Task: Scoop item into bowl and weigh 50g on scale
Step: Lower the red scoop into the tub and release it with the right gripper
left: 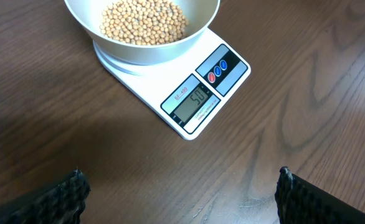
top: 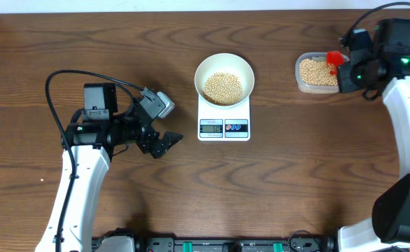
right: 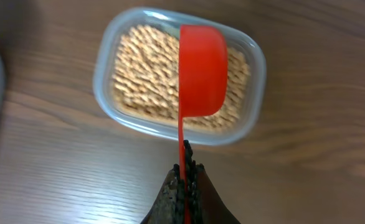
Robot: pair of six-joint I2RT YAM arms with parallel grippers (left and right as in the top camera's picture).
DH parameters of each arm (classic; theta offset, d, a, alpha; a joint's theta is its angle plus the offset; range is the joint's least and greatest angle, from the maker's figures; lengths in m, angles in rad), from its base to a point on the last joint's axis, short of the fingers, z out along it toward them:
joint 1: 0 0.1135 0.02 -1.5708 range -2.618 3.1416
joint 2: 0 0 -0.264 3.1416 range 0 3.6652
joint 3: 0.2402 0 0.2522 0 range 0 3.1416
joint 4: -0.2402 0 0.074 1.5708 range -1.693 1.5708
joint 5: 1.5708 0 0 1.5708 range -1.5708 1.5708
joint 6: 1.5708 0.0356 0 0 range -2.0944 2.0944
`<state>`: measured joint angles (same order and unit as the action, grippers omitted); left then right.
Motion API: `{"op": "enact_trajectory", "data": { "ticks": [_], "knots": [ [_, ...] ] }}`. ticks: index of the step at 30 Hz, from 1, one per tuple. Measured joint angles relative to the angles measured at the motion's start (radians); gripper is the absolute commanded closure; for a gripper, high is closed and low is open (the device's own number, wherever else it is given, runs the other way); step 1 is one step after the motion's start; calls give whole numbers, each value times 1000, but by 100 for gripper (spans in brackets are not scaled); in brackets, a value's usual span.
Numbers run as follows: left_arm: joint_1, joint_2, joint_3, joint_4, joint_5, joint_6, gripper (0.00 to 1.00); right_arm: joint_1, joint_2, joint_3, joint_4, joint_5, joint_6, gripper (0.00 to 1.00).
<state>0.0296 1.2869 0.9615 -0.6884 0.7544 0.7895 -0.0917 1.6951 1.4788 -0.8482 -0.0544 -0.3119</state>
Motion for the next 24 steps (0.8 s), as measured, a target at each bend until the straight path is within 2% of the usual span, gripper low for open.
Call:
{"op": "enact_trajectory", "data": {
  "ticks": [6,11,19,24],
  "knots": [
    [0,0,0,0,0,0,2,110,0,0,-17,238,-14,99],
    [0,0,0,0,0,0,2,173,0,0,-23,359,-14,99],
    [0,0,0,0,0,0,2,182,0,0,-23,410,1,99],
    [0,0,0,0,0,0,2,160,0,0,-23,313,66,99]
  ]
}}
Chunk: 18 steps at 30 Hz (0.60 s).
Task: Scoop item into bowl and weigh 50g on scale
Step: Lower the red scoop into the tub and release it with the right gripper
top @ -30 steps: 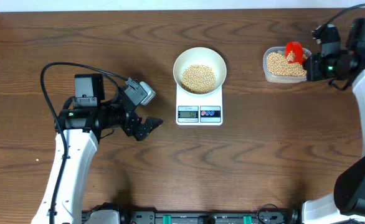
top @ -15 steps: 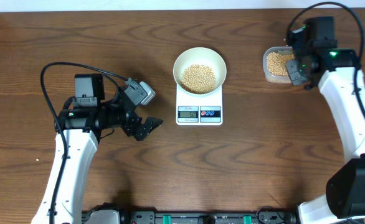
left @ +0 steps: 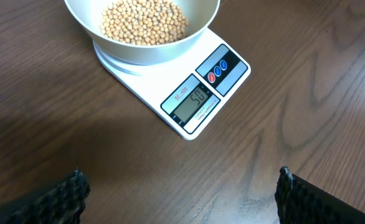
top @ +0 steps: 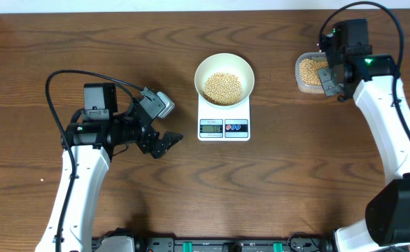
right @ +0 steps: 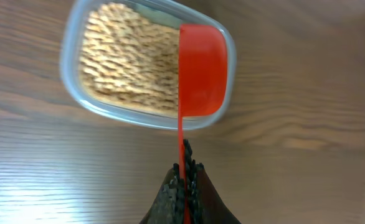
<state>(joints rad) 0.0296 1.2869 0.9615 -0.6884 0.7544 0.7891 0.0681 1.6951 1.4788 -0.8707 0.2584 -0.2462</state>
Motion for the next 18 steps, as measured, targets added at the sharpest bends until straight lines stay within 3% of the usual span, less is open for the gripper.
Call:
{"op": "enact_trajectory", "data": {
  "ticks": [7,18],
  "knots": [
    [0,0,0,0,0,0,2,-124,0,0,14,-306,136,99],
    [0,0,0,0,0,0,2,-278,0,-2,30,-570,394,98]
  ]
}}
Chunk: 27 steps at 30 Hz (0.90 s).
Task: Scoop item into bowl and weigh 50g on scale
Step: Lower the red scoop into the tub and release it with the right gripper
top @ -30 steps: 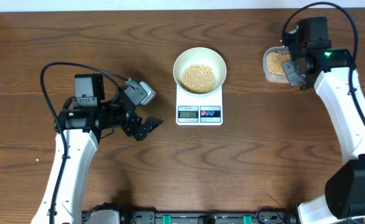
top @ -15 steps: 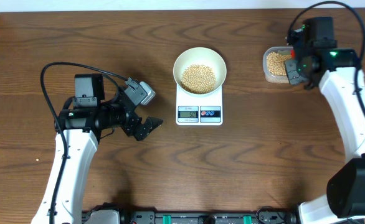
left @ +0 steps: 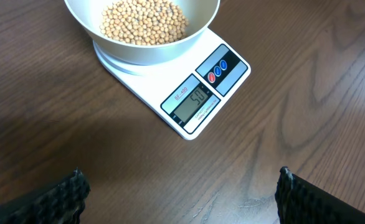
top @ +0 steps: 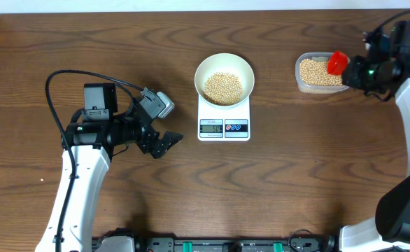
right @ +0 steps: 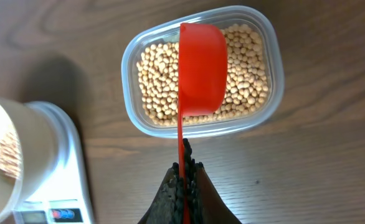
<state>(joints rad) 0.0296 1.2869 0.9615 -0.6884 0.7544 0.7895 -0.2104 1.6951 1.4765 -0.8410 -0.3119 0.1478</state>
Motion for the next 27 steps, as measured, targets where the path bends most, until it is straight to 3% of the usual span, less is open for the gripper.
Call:
{"op": "enact_trajectory", "data": {
  "ticks": [11,15,20,23,27],
  "knots": [
    [0,0,0,0,0,0,2,-39,10,-79,42,-71,225,87],
    [0,0,0,0,0,0,2,-39,17,-87,46,-76,257,71],
    [0,0,0,0,0,0,2,-39,17,-87,50,-81,292,30],
    [0,0,0,0,0,0,2,-38,17,-87,51,-82,301,19],
    [0,0,0,0,0,0,2,-38,17,-87,52,-82,306,16]
  ]
}}
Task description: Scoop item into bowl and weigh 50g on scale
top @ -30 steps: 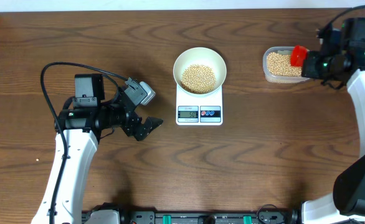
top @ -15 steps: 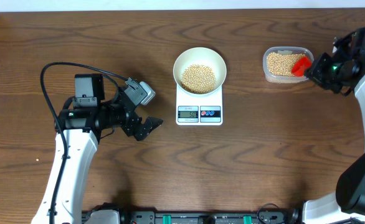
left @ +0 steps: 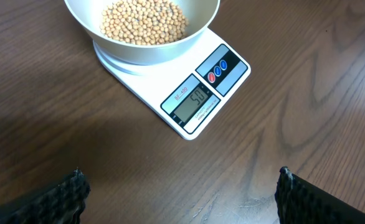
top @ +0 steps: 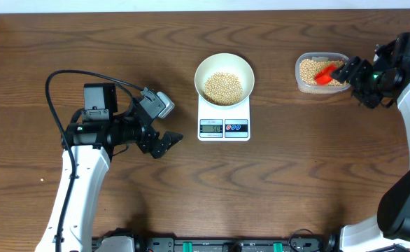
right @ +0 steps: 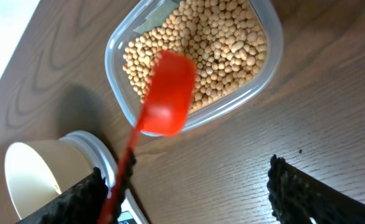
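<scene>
The cream bowl (top: 224, 77) of soybeans sits on the white scale (top: 224, 127), whose display (left: 198, 98) reads 50. A clear container (right: 195, 62) of soybeans stands at the far right. The red scoop (right: 168, 102) lies tilted with its cup over the container's near rim, and its handle leans on one finger of my right gripper (right: 189, 186), which is open. My left gripper (left: 182, 186) is open and holds nothing, hovering over bare wood in front of the scale.
The left arm's body and cable (top: 93, 119) take up the left side of the table. The table's far edge runs just behind the container (top: 320, 73). Bare wood lies between the scale and the container.
My right gripper has opened and let go of the red scoop, which now rests tilted on the container with its handle against one finger. The left arm has not moved.
My right gripper was shut on the scoop's handle, holding the empty scoop over the bean container at all three earlier moments, from shifting positions. Now it is open and the scoop rests on the container. The scale read 50 throughout, and the left arm stayed still.
</scene>
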Robot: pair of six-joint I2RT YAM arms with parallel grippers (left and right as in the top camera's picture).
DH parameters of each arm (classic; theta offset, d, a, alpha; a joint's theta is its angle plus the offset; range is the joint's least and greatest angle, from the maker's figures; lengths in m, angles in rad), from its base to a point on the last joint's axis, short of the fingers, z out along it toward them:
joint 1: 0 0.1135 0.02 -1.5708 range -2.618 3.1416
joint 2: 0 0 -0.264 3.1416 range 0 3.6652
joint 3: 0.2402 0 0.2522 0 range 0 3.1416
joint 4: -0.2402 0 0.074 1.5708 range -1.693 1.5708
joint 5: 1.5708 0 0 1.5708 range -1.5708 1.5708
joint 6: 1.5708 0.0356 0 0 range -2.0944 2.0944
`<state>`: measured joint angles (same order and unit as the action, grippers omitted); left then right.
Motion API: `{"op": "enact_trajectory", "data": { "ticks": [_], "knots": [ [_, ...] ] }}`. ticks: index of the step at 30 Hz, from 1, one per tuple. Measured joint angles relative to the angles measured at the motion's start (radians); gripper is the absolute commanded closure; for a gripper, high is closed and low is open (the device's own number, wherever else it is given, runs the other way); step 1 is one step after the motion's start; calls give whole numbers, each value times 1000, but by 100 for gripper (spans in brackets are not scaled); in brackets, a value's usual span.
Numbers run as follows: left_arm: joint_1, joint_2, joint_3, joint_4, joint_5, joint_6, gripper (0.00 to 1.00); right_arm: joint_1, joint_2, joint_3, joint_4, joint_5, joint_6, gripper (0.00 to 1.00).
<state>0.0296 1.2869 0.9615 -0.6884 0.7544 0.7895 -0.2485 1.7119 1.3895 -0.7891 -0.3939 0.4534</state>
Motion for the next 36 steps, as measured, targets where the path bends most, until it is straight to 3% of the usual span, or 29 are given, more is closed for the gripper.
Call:
{"op": "enact_trajectory", "data": {
  "ticks": [9,20,36],
  "knots": [
    [0,0,0,0,0,0,2,0,0,0,-4,18,3,9],
    [0,0,0,0,0,0,2,0,0,-17,-13,184,-34,1],
    [0,0,0,0,0,0,2,-3,0,-51,5,189,-71,1]
  ]
}}
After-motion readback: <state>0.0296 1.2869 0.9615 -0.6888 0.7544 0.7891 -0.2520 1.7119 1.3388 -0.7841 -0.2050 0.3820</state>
